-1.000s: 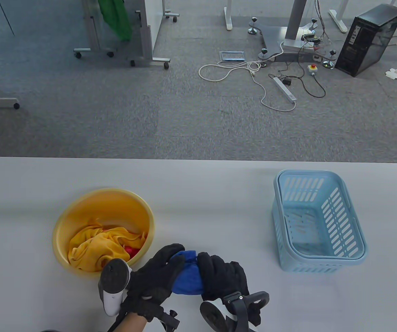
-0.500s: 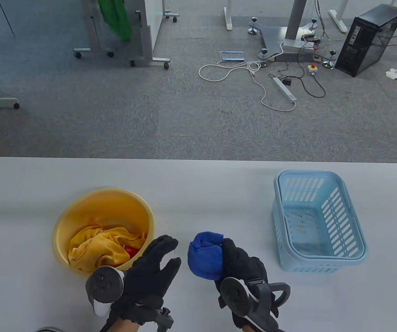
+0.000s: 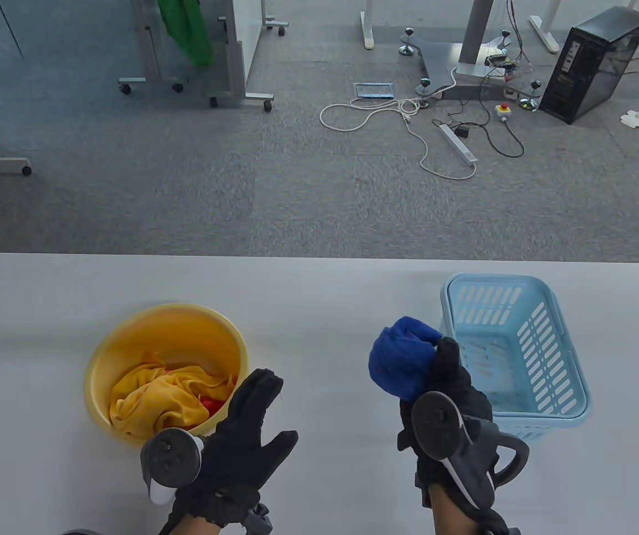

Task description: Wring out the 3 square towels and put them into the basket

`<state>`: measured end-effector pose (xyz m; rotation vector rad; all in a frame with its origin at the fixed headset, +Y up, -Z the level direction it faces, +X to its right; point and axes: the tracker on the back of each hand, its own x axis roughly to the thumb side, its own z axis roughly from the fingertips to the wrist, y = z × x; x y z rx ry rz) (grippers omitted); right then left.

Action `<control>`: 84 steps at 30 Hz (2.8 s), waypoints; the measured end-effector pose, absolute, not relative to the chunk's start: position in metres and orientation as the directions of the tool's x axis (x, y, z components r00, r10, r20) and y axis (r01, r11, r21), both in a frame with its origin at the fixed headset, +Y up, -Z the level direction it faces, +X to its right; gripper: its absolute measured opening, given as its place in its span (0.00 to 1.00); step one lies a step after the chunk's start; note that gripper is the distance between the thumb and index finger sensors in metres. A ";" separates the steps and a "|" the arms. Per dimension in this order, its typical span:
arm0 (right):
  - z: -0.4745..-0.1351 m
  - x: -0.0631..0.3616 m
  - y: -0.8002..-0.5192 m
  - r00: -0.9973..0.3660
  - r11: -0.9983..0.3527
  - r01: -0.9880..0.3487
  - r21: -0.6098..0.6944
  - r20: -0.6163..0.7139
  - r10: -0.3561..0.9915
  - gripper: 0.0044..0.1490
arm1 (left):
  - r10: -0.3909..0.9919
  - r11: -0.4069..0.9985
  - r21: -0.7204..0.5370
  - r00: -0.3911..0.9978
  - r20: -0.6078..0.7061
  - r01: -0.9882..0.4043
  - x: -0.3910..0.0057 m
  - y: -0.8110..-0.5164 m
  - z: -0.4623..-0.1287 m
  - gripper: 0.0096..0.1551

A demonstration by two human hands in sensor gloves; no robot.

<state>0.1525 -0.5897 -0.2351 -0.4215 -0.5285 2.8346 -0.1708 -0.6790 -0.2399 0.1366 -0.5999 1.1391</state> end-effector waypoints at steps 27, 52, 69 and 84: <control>-0.283 0.229 -0.649 -0.714 -0.943 -0.191 -0.272 -0.621 0.323 0.78 | 0.816 0.431 -0.173 0.300 0.495 -0.886 -0.173 -0.694 -0.251 0.50; -0.270 0.196 -0.624 -0.821 -0.909 -0.281 -0.308 -0.414 0.394 0.75 | 0.771 0.489 -0.146 0.347 0.535 -0.860 -0.171 -0.695 -0.248 0.49; -0.236 0.129 -0.624 -0.923 -0.892 -0.360 -0.272 -0.032 0.382 0.66 | 0.709 0.598 -0.124 0.450 0.543 -0.791 -0.163 -0.698 -0.240 0.49; -0.226 0.075 -0.677 -0.893 -0.871 -0.449 -0.201 0.139 0.428 0.65 | 0.677 0.655 -0.097 0.526 0.515 -0.749 -0.165 -0.707 -0.243 0.49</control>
